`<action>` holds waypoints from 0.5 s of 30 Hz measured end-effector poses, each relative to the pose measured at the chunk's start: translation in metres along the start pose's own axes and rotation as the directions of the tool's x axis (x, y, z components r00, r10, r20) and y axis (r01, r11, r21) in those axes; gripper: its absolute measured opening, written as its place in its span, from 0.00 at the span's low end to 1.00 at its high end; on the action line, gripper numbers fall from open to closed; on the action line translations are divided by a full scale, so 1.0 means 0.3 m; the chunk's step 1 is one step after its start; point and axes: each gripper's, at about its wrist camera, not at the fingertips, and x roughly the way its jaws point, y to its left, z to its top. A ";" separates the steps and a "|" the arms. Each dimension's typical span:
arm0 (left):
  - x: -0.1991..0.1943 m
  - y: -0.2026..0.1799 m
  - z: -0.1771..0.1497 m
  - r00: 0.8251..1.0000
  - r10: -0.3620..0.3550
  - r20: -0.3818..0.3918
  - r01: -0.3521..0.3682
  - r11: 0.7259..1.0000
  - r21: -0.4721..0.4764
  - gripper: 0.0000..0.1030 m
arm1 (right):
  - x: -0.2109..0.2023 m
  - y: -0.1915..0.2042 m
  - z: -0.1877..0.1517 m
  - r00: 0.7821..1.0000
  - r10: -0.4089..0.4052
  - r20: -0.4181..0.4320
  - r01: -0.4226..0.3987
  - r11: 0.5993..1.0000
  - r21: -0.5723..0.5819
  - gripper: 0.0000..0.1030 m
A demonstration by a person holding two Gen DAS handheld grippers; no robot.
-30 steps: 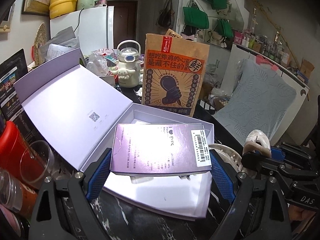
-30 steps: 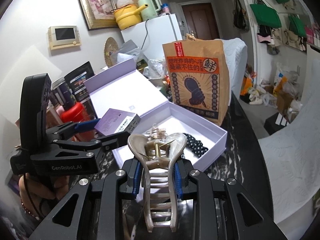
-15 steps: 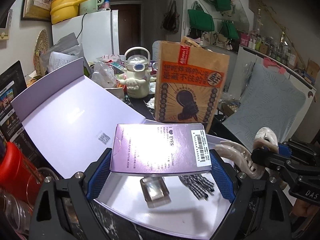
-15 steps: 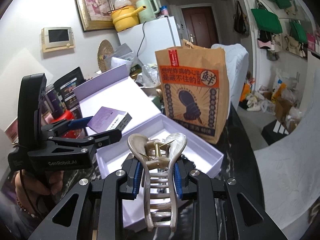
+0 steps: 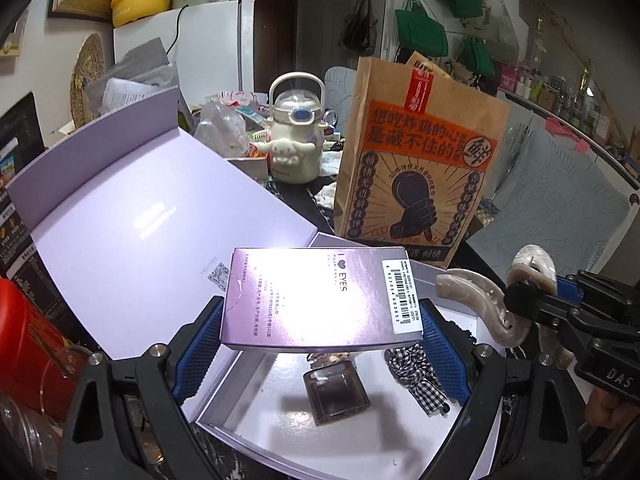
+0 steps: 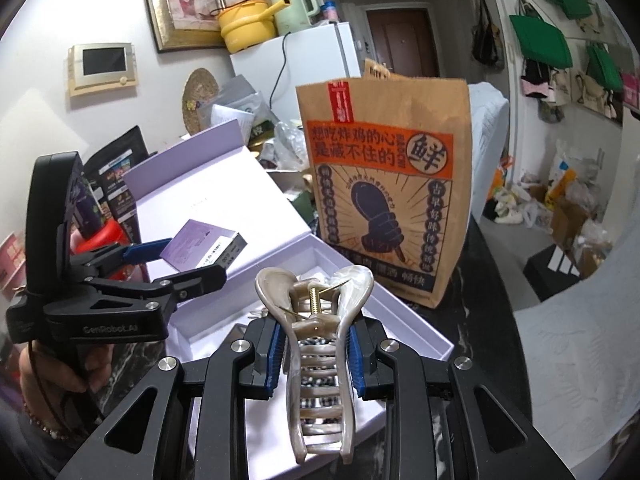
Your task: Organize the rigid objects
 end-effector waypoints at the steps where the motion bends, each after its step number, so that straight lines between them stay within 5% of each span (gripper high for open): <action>1: 0.007 0.001 -0.004 1.000 -0.002 -0.002 0.002 1.000 -0.001 0.90 | 0.012 -0.001 -0.002 1.000 -0.009 -0.003 0.009 1.000 0.001 0.26; 15: 0.084 -0.010 -0.072 0.998 -0.013 -0.061 0.014 1.000 0.014 0.90 | 0.102 -0.039 -0.052 0.999 -0.036 -0.036 0.038 0.998 0.056 0.26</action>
